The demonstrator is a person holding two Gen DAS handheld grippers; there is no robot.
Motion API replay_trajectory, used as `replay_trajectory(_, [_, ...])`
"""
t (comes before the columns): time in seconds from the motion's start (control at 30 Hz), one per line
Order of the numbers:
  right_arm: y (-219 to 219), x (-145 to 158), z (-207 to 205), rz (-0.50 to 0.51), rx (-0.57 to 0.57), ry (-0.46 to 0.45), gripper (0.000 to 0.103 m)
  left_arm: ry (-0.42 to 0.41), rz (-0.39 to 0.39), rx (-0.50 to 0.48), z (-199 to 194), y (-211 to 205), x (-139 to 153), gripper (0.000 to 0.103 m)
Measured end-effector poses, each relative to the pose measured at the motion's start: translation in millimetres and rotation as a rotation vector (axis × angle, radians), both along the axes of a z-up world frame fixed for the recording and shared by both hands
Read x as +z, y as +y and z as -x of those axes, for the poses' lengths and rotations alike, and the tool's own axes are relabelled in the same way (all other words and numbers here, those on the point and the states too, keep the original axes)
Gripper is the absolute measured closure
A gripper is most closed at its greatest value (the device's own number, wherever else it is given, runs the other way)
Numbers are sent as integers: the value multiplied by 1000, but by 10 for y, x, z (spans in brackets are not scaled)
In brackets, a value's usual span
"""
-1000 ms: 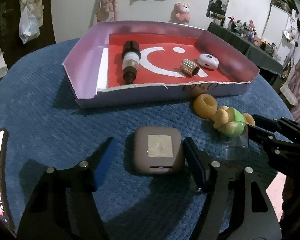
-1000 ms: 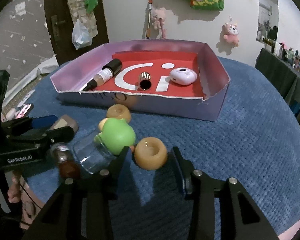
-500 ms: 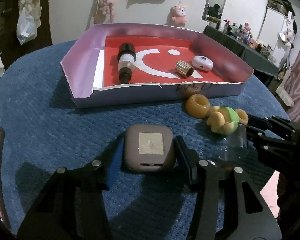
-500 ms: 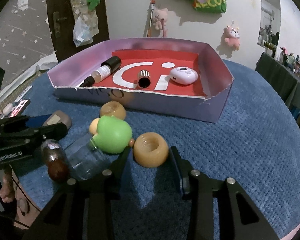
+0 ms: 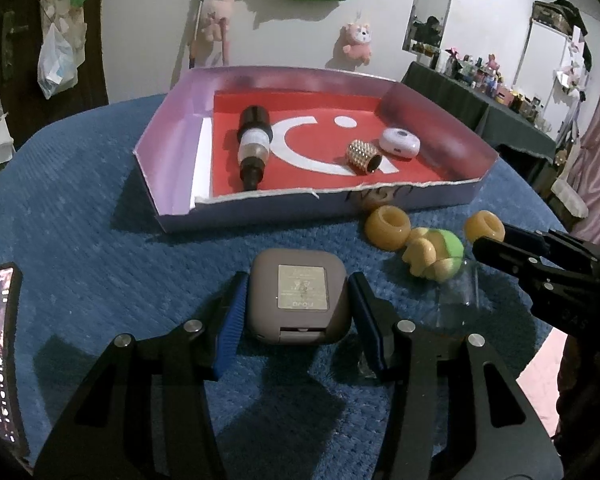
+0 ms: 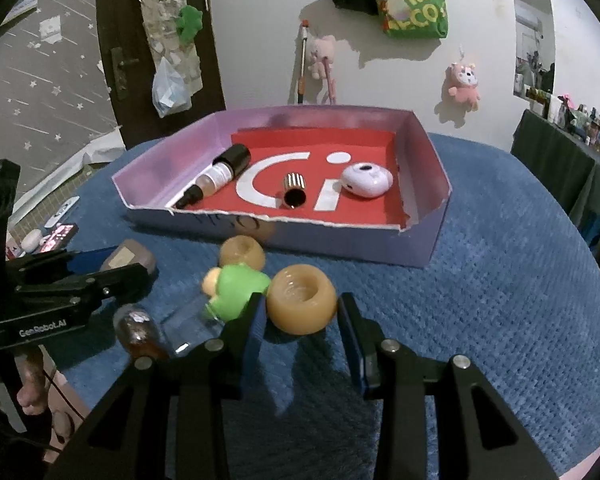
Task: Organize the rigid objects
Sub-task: 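Grasp the grey square case with the left tool while the right tool grasps the amber ring, then lift and carry the grey case and amber ring over the red box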
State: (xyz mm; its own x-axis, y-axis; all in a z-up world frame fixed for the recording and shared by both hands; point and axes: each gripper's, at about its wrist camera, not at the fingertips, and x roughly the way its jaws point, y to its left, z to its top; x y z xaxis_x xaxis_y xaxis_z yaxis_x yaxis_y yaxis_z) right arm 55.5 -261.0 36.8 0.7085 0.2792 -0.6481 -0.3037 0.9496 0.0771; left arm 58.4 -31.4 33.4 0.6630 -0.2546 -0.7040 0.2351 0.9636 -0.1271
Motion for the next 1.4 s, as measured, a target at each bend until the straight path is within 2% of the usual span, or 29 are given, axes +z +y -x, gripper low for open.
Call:
replay_trajectory(0.63, [52,182,40,-13,23,-42,63,-69,14,1,4,49,239,55])
replay_trajectory(1.4, [40,342,-25,-30,28,-71,63,-100,24,-8,-108,18,428,55])
